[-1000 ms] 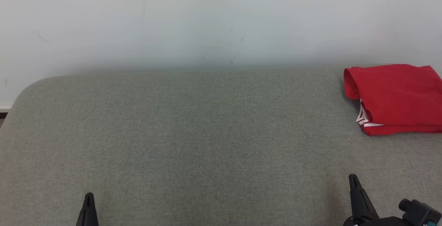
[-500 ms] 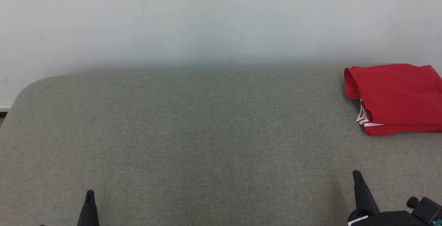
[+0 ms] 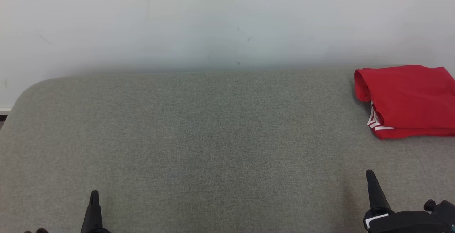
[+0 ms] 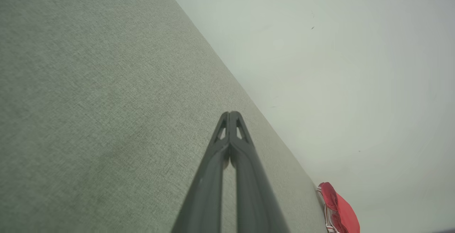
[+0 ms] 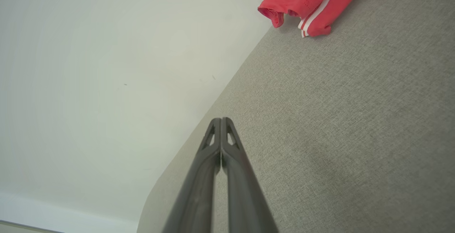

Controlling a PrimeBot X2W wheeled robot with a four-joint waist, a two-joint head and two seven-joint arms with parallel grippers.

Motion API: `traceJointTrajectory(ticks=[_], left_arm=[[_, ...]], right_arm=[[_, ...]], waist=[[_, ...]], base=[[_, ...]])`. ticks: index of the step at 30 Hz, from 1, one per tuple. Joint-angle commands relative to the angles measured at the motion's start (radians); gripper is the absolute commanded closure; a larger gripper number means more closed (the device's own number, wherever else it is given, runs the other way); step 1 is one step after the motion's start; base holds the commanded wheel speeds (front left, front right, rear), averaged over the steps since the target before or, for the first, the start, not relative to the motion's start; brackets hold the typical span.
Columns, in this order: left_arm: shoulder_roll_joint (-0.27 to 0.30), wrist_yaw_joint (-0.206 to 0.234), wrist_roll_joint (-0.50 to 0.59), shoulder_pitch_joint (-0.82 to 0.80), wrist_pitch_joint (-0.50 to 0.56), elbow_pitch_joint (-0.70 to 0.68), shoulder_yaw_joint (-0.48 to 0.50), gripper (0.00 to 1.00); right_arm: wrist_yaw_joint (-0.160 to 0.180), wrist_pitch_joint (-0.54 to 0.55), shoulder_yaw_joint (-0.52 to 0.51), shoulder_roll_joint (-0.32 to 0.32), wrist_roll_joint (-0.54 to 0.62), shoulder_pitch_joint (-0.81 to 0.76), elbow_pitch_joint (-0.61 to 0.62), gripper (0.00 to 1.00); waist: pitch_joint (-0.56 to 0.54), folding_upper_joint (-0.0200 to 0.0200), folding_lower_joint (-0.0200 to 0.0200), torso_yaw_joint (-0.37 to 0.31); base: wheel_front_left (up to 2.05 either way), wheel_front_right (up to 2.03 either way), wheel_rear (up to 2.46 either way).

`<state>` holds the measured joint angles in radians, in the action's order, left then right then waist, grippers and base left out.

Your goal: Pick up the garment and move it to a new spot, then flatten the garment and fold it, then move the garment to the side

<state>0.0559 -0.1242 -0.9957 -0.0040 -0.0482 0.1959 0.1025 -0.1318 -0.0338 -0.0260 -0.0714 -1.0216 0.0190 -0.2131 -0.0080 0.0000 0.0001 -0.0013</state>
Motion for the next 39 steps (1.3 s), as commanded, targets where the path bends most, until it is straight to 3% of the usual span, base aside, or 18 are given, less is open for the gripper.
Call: traceJointTrajectory(ticks=[1,39], left_arm=[[0.001,-0.005,-0.037,-0.023,0.01,-0.005,0.004,1.0],[-0.003,-0.008,-0.39,-0.077,0.104,0.028,0.01,1.0]], right_arm=[[0.001,0.008,-0.007,-0.002,-0.037,0.018,0.006,1.0],[0.002,0.087,-0.048,0.007,-0.381,0.065,-0.016,1.0]], waist=[[0.0,0.0,-0.0001,0.0],[0.006,0.0,-0.0001,0.001]], base=[[0.0,0.0,0.0],[0.0,0.0,0.0]])
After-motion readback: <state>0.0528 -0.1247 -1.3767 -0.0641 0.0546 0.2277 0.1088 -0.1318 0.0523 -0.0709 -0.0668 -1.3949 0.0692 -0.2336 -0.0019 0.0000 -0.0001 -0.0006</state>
